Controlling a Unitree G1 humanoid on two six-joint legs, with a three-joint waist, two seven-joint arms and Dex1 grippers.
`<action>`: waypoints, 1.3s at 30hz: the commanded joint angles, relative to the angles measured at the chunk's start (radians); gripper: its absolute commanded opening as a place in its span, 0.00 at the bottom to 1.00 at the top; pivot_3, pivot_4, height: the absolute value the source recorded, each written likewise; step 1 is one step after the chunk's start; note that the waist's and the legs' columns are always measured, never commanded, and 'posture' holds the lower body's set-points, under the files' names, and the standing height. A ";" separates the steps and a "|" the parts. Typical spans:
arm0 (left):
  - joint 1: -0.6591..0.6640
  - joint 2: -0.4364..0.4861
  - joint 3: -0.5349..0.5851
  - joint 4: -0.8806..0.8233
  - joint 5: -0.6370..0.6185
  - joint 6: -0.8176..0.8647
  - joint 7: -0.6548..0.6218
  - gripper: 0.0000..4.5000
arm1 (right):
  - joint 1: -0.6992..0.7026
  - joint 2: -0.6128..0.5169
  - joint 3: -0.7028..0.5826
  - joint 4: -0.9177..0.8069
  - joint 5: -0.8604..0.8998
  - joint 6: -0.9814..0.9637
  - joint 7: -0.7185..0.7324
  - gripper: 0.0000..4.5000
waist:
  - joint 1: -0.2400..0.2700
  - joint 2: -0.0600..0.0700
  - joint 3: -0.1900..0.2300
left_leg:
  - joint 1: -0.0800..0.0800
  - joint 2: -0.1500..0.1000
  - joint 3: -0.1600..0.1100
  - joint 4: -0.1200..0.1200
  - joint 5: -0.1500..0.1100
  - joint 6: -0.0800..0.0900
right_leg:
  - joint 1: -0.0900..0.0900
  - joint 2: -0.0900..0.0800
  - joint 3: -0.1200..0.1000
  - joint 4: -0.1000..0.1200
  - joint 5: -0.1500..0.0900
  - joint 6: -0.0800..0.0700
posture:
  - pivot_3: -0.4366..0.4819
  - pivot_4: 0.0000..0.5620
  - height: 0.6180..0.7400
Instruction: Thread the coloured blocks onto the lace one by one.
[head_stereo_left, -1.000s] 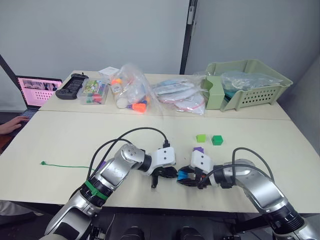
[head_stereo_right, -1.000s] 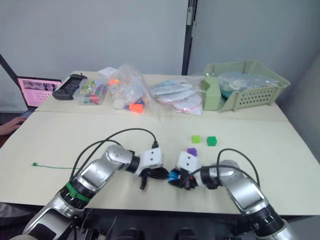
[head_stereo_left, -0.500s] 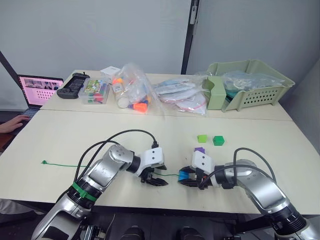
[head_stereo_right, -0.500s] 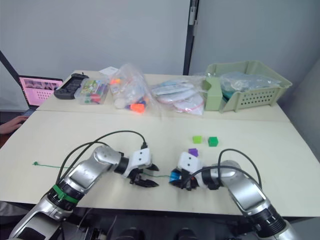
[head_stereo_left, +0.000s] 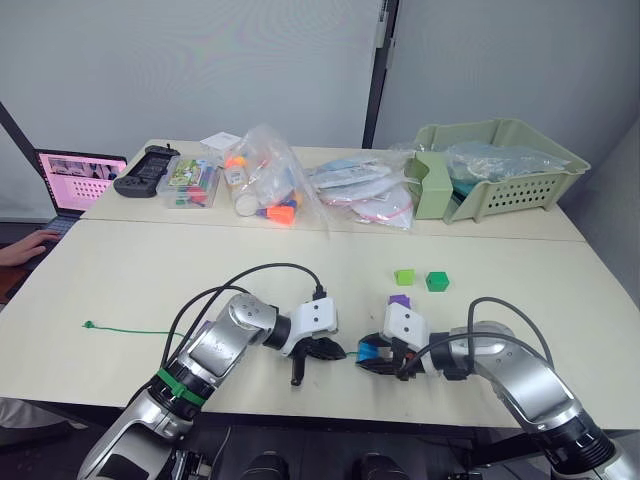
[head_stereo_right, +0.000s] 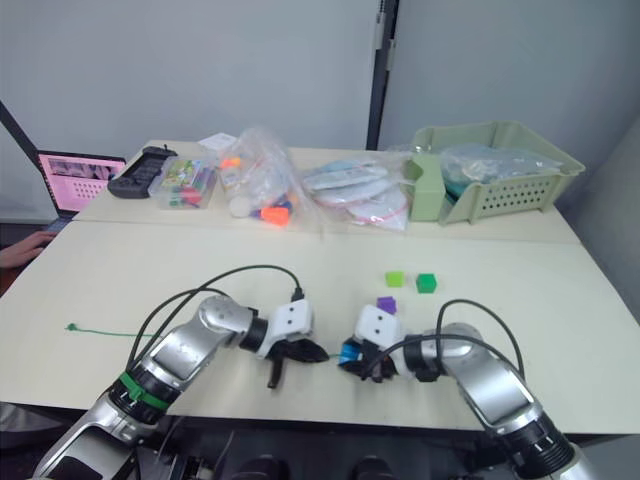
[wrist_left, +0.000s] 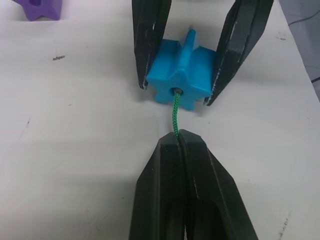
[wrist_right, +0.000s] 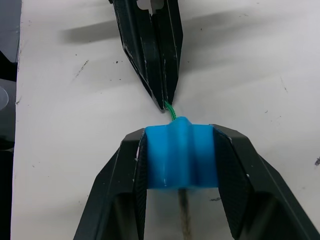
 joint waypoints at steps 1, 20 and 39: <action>-0.021 -0.036 -0.015 -0.034 -0.004 -0.004 0.010 0.00 | 0.015 -0.007 0.016 -0.007 0.005 0.029 0.002 0.31 | 0.000 0.000 0.000 | 0.000 0.000 0.000 0.000 0.000 0.000 | 0.000 0.000 0.000 0.000 0.000 0.000 | 0.48 0.27 1.00; -0.043 0.012 0.045 -0.127 -0.086 0.130 -0.027 0.55 | 0.003 0.010 -0.054 -0.061 0.061 0.072 -0.022 0.69 | -0.004 0.000 0.000 | -0.001 0.000 0.000 0.000 0.000 0.000 | -0.002 0.000 0.000 0.000 0.000 0.000 | 0.48 0.27 1.00; -0.107 -0.096 -0.101 0.049 0.047 -0.030 0.031 1.00 | 0.186 -0.134 -0.242 -0.210 0.156 0.081 -0.033 1.00 | -0.003 0.000 0.000 | -0.005 0.001 -0.001 0.000 0.000 0.000 | -0.002 0.001 0.000 -0.005 0.001 0.001 | 0.48 0.27 1.00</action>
